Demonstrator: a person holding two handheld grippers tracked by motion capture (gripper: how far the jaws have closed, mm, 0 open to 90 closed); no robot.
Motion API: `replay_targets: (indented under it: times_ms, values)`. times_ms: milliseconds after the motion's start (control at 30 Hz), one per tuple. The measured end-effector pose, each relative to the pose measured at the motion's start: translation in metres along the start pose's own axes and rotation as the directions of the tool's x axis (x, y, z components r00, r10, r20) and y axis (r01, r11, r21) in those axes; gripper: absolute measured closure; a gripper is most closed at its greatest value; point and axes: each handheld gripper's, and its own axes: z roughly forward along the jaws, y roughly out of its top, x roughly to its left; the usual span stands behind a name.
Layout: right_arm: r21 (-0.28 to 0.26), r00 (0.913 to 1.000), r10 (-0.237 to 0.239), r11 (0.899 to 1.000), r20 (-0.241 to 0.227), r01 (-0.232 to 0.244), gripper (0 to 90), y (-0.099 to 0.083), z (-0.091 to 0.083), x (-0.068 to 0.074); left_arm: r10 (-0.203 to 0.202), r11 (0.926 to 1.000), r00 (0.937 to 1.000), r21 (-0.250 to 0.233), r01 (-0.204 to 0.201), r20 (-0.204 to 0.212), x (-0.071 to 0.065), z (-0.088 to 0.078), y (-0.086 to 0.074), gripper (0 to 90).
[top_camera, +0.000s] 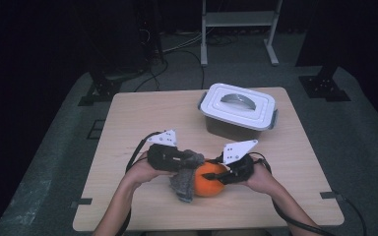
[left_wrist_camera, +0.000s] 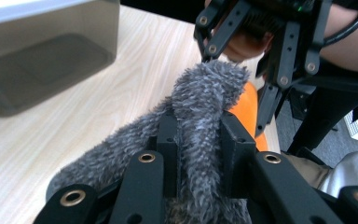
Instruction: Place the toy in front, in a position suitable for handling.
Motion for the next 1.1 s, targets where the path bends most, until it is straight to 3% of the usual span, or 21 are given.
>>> replay_targets:
  times_ms: [100, 200, 267, 600, 800, 933, 1100]
  values:
    - [-0.037, 0.9997, 0.006, 0.999, -0.026, -0.007, 58.2, 0.001, 0.003, -0.003, 0.0, 1.0, 1.0, -0.003, 0.0, -0.007, 0.0, -0.005, -0.001, 72.6]
    - [-0.004, 0.9995, 0.002, 1.0, -0.032, -0.002, 56.7, -0.004, 0.006, -0.004, 0.0, 0.9992, 1.0, 0.039, 0.0, -0.007, 0.001, 0.002, -0.007, 72.4]
    - [-0.004, 0.9993, 0.009, 1.0, -0.036, -0.009, 55.5, -0.008, 0.004, -0.004, -0.022, 0.9997, 0.9997, 0.016, 0.021, 0.01, 0.003, 0.007, -0.013, 72.2]
    - [-0.019, 0.9988, 0.043, 0.999, -0.024, -0.044, 51.1, -0.04, -0.023, -0.013, -0.021, 0.9984, 0.9998, 0.053, 0.021, -0.001, 0.003, 0.023, -0.016, 71.2]
    - [-0.044, 0.9932, 0.114, 0.992, -0.024, -0.115, 46.1, -0.062, -0.041, -0.021, -0.004, 0.9977, 1.0, 0.068, 0.003, 0.002, 0.002, 0.034, -0.009, 70.9]
    - [-0.01, 0.9903, 0.138, 0.99, -0.017, -0.138, 35.7, -0.057, -0.046, -0.018, 0.005, 0.9967, 1.0, 0.081, -0.005, -0.003, 0.002, 0.042, -0.003, 70.9]
    - [0.027, 0.9942, 0.105, 0.994, 0.02, -0.106, 30.1, -0.04, -0.046, -0.011, 0.007, 0.9956, 1.0, 0.094, -0.007, -0.002, 0.002, 0.044, 0.0, 70.9]
